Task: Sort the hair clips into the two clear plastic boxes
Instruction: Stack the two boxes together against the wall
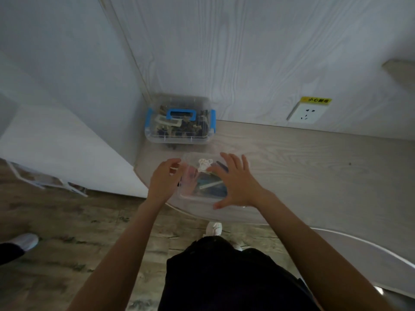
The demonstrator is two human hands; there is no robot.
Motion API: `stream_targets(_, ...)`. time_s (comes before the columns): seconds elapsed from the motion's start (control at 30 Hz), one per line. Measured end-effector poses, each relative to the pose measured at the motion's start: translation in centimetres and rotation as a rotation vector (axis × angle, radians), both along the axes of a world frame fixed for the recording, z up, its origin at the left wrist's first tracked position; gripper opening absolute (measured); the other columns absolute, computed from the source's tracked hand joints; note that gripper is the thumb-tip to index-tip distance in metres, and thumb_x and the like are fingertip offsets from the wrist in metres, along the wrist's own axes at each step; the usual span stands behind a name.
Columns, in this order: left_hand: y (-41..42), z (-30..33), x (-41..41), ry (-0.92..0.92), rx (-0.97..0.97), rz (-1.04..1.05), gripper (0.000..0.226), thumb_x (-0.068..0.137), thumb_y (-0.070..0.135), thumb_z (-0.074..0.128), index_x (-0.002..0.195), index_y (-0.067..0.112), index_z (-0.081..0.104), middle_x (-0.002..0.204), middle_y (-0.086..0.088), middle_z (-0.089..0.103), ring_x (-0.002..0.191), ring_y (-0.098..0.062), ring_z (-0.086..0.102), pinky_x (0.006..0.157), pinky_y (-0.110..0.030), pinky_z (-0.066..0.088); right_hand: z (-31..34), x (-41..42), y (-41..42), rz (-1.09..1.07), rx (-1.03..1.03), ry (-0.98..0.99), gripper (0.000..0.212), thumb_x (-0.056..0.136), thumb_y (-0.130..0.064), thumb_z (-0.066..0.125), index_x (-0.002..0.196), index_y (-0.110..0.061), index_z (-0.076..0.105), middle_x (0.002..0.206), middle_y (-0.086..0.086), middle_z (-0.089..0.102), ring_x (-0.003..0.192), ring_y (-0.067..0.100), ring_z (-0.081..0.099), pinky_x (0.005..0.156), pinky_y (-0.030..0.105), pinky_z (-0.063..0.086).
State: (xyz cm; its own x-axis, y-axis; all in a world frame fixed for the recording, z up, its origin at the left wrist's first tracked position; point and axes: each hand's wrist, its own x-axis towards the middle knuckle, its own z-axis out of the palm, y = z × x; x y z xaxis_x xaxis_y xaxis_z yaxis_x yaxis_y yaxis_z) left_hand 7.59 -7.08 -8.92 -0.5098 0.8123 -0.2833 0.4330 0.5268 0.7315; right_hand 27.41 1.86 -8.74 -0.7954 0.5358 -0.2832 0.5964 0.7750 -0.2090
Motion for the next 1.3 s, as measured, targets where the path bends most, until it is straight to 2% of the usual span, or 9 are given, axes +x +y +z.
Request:
stream_targets(0.33, 0.0, 0.0, -0.3, -0.123, -0.016, -0.007, 0.05, 0.075, 0.019, 0.075, 0.12, 0.016, 0.054, 0.101, 0.001, 0.063, 0.083, -0.017, 0.062, 0.079, -0.028, 0.05, -0.5, -0.6, 0.6, 0.009, -0.112, 0.069, 0.096, 0.065, -0.074, 0.057, 0.144, -0.038, 0.016, 0.158, 0.002, -0.007, 0.144, 0.024, -0.015, 0.111, 0.06, -0.013)
stream_targets(0.53, 0.1, -0.1, -0.1, -0.103, -0.02, 0.017, 0.05, 0.073, 0.01, 0.074, 0.12, 0.015, 0.055, 0.108, -0.006, 0.065, 0.087, -0.016, 0.059, 0.078, -0.026, 0.046, -2.2, 2.5, 0.2, -0.602, -0.129, 0.455, 0.063, 0.084, -0.026, 0.062, 0.139, -0.023, 0.033, 0.149, 0.014, 0.027, 0.139, 0.032, 0.023, 0.111, 0.053, 0.024)
stream_targets(0.63, 0.3, -0.3, -0.1, -0.047, -0.074, 0.053, 0.062, 0.072, 0.018, 0.076, 0.127, 0.015, 0.049, 0.117, -0.006, 0.055, 0.104, -0.022, 0.054, 0.089, -0.033, 0.044, -2.2, 2.7, -0.2, -1.132, -0.732, 0.61, 0.068, 0.079, -0.017, 0.07, 0.137, -0.015, 0.035, 0.123, 0.015, 0.052, 0.103, 0.02, 0.059, 0.083, 0.036, 0.052)
stream_targets(0.73, 0.3, -0.6, 0.1, -0.303, -0.205, 0.203, 0.076, 0.065, 0.031, 0.077, 0.132, 0.013, 0.045, 0.121, -0.006, 0.054, 0.109, -0.026, 0.055, 0.094, -0.039, 0.047, -1.8, 2.6, -0.5, -1.397, -1.077, 0.708, 0.048, 0.078, -0.012, 0.07, 0.123, -0.006, 0.053, 0.084, 0.009, 0.06, 0.05, 0.008, 0.058, 0.044, 0.019, 0.043)
stream_targets(0.83, -0.4, -1.3, 0.4, -0.442, -0.192, 0.297, 0.074, 0.053, 0.042, 0.069, 0.12, 0.011, 0.058, 0.116, -0.01, 0.064, 0.102, -0.028, 0.061, 0.094, -0.044, 0.049, -2.1, 2.7, -1.0, -1.424, -0.976, 0.813, 0.04, 0.077, -0.009, 0.072, 0.113, -0.001, 0.057, 0.092, 0.012, 0.063, 0.067, 0.018, 0.06, 0.053, 0.024, 0.048)
stream_targets(1.0, -0.7, -0.4, 2.7, -0.178, -0.041, 0.229, 0.022, 0.075, 0.035, 0.057, 0.083, 0.017, 0.066, 0.075, 0.0, 0.065, 0.071, -0.017, 0.058, 0.068, -0.03, 0.043, -1.1, 2.7, -2.2, -1.251, -0.676, 0.779, 0.032, 0.072, -0.002, 0.073, 0.1, -0.01, 0.059, 0.094, 0.007, 0.063, 0.081, 0.022, 0.06, 0.073, 0.032, 0.048)
stream_targets(1.1, -1.0, -1.4, 3.3, -0.05, 0.042, 0.158, 0.025, 0.079, 0.033, 0.05, 0.07, 0.011, 0.06, 0.055, -0.009, 0.057, 0.05, -0.019, 0.051, 0.05, -0.026, 0.032, -0.8, 2.6, -3.0, -1.177, -0.518, 0.719, 0.036, 0.075, -0.003, 0.071, 0.108, -0.007, 0.059, 0.096, 0.005, 0.062, 0.082, 0.019, 0.06, 0.069, 0.024, 0.045)
stream_targets(1.2, -1.1, -1.8, 3.4, -0.01, 0.026, 0.2, 0.017, 0.082, 0.03, 0.052, 0.077, 0.017, 0.061, 0.069, -0.012, 0.054, 0.062, -0.027, 0.054, 0.049, -0.023, 0.03, -1.1, 2.2, -3.4, -1.106, -0.338, 0.639, 0.036, 0.077, -0.008, 0.07, 0.111, -0.007, 0.059, 0.105, 0.009, 0.062, 0.087, 0.02, 0.062, 0.072, 0.027, 0.048)
stream_targets(1.3, -1.3, -1.3, 3.8, -0.035, 0.026, 0.13, 0.025, 0.085, 0.049, 0.057, 0.103, 0.033, 0.064, 0.105, -0.005, 0.059, 0.096, -0.022, 0.056, 0.073, -0.023, 0.04, -1.3, 2.0, -3.6, -1.023, -0.219, 0.571, 0.032, 0.08, -0.008, 0.067, 0.111, -0.006, 0.06, 0.108, 0.011, 0.059, 0.091, 0.023, 0.062, 0.08, 0.034, 0.05)
